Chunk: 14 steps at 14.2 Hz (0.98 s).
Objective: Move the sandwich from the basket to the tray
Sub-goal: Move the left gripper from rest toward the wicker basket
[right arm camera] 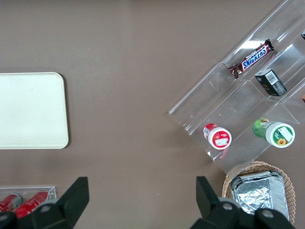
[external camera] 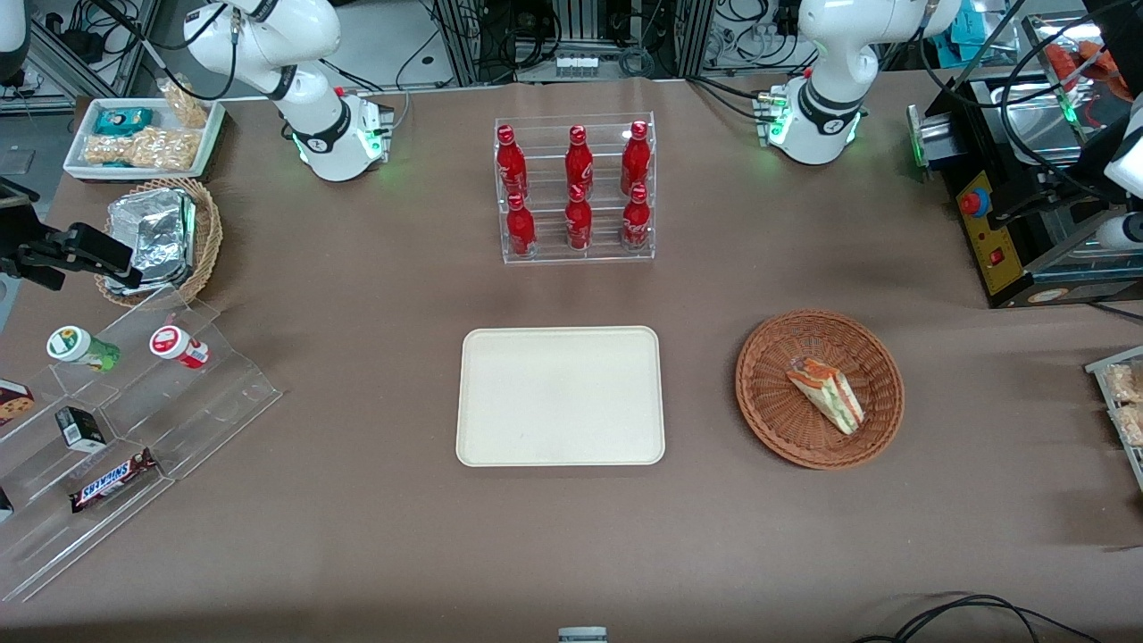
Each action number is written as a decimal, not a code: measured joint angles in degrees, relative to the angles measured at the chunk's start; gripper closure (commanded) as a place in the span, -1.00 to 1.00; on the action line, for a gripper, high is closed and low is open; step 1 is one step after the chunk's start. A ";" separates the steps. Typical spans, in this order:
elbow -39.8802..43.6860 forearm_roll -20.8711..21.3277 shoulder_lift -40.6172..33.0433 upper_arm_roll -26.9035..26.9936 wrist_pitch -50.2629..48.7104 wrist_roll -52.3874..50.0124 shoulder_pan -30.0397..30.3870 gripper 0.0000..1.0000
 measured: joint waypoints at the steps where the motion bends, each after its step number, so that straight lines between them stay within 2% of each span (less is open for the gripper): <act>1: 0.01 0.00 0.00 -0.01 0.00 0.19 -0.02 -1.00; 9: -0.15 0.00 0.51 -0.11 0.02 0.37 -0.41 -1.00; 12: -0.94 0.01 3.60 -0.16 0.47 0.37 -0.45 -1.00; 14: -3.50 0.02 6.57 -0.19 5.80 0.32 -0.47 -1.00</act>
